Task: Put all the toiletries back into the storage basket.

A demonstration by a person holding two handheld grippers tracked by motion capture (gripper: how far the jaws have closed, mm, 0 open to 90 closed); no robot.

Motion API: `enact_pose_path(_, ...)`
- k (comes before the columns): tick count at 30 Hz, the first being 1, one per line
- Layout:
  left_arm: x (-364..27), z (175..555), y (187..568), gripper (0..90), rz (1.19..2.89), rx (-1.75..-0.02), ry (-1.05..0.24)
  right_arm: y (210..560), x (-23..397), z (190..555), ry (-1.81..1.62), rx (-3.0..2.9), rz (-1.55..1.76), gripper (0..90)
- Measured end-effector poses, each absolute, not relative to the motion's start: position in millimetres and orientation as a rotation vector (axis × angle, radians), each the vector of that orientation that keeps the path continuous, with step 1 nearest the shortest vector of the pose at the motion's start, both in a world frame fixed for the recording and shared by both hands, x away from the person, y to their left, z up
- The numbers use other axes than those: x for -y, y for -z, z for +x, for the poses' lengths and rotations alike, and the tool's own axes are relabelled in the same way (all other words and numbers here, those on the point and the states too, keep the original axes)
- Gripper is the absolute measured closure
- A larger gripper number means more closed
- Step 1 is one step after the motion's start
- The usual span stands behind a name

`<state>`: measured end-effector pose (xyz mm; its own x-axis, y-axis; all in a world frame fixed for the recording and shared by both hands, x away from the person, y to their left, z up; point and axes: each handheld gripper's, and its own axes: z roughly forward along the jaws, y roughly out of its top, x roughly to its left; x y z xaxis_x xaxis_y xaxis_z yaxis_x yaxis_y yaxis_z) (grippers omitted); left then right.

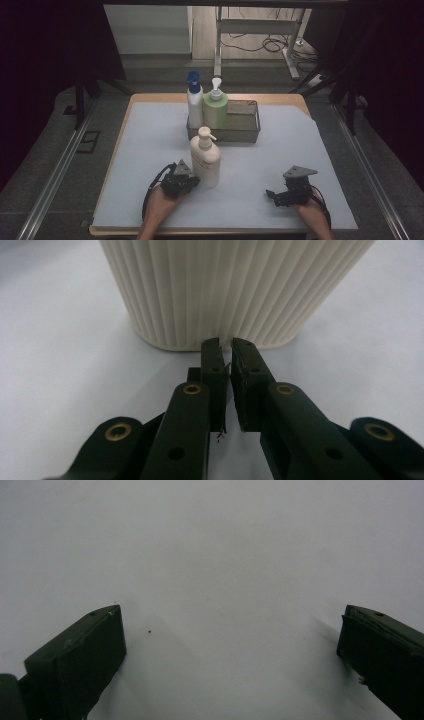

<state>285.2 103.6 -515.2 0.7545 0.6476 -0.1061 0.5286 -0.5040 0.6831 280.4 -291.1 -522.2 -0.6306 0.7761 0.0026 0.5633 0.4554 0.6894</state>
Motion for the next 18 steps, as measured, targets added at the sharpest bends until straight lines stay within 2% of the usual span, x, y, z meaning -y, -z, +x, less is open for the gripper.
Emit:
enact_pose_path(10, -93.9, 286.5, 515.1, 84.3, 2.232, -0.854, -0.215, 521.4, 290.5, 280.9, -0.949, -2.402, 1.145, 0.0)
enact_pose_path(18, -99.7, 281.6, 513.4, 75.9, 2.255, -0.855, -0.259, 521.2, 290.3, 281.2, -0.947, -2.402, 1.145, 0.0)
